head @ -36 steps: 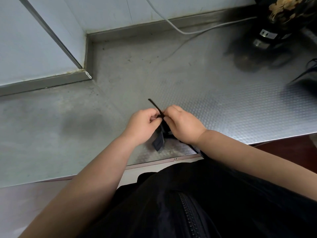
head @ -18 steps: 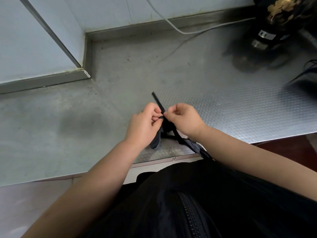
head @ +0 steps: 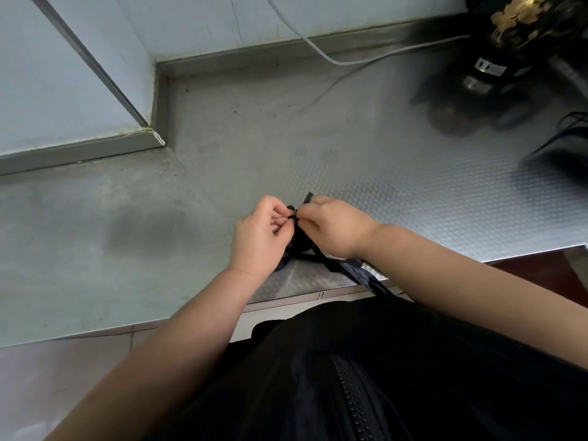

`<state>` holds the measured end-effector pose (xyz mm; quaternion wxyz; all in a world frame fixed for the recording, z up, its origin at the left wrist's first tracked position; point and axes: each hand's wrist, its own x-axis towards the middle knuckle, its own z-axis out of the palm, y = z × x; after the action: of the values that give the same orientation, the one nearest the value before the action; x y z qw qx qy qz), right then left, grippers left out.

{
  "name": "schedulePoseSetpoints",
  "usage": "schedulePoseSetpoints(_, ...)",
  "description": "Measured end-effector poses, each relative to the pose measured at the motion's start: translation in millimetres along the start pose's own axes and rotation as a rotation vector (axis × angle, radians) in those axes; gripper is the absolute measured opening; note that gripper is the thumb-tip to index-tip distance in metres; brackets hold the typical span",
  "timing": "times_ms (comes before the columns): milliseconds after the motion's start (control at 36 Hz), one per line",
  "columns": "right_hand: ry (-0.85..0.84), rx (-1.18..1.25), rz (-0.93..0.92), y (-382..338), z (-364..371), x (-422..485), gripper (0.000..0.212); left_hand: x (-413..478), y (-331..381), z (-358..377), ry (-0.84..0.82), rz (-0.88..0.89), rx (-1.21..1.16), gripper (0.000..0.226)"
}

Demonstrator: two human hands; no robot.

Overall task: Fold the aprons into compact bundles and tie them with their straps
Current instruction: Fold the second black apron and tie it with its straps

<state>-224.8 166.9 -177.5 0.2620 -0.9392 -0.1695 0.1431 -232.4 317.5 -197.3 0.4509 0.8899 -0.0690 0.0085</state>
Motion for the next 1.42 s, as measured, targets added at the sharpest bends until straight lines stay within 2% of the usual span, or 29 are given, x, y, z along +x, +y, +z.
schedulePoseSetpoints(56,-0.09,0.211,0.111,-2.1,-3.4,1.5,0.015,-0.3,-1.6,0.9,0.024,0.046,0.012,0.012)
schedulePoseSetpoints(111,-0.129,0.395,0.222,-3.1,-2.8,3.0,0.016,-0.8,-3.9,1.2,0.057,0.124,0.024,0.008)
schedulePoseSetpoints(194,-0.116,0.592,0.31,-2.5,-0.3,3.2,0.024,-3.8,-9.4,1.8,0.078,0.223,0.062,0.02)
schedulePoseSetpoints(306,-0.105,0.607,0.32,-0.3,1.2,3.1,0.019,-5.8,-12.9,2.4,0.084,0.253,0.075,0.031)
schedulePoseSetpoints(417,-0.105,0.623,0.317,-0.4,-0.5,-0.2,0.021,-1.1,-12.6,1.1,0.095,0.239,0.137,0.027)
schedulePoseSetpoints(528,-0.071,0.572,0.249,1.2,-0.5,-2.9,0.021,0.7,-12.2,-1.8,0.017,0.23,0.203,0.019)
schedulePoseSetpoints(639,-0.016,0.415,0.18,-2.4,6.7,0.8,0.01,5.0,-11.0,-4.0,-0.102,0.214,0.242,0.007)
schedulePoseSetpoints(694,0.014,0.313,0.148,-5.0,11.4,0.6,0.014,5.7,-10.3,-6.7,-0.155,0.188,0.23,0.002)
schedulePoseSetpoints(889,0.088,0.064,0.044,5.8,9.3,-2.7,0.024,8.7,-3.5,-15.7,-0.389,0.098,0.253,0.011)
schedulePoseSetpoints(1083,0.026,-0.111,0.077,26.2,10.5,-6.0,0.027,6.8,-12.8,-31.1,-0.437,0.06,0.383,0.01)
schedulePoseSetpoints(1167,0.004,-0.093,0.11,23.3,11.6,-2.6,0.025,6.0,-11.4,-29.0,-0.405,0.069,0.403,0.01)
schedulePoseSetpoints(1250,-0.055,-0.032,0.171,19.7,4.8,1.1,0.024,8.1,-15.8,-30.8,-0.383,0.025,0.32,0.011)
schedulePoseSetpoints(1278,-0.08,-0.004,0.185,18.8,2.3,1.3,0.025,9.4,-16.5,-31.5,-0.386,0.003,0.281,0.021)
schedulePoseSetpoints(1361,-0.128,0.11,0.198,11.9,-2.1,0.1,0.027,11.4,-16.2,-26.8,-0.479,-0.014,0.188,0.082)
schedulePoseSetpoints(1389,-0.135,0.149,0.194,9.4,-1.8,0.0,0.027,10.8,-13.7,-22.8,-0.513,-0.004,0.206,0.089)
schedulePoseSetpoints(1417,-0.138,0.187,0.195,7.4,-0.8,0.2,0.026,11.0,-13.2,-17.5,-0.518,0.017,0.236,0.087)
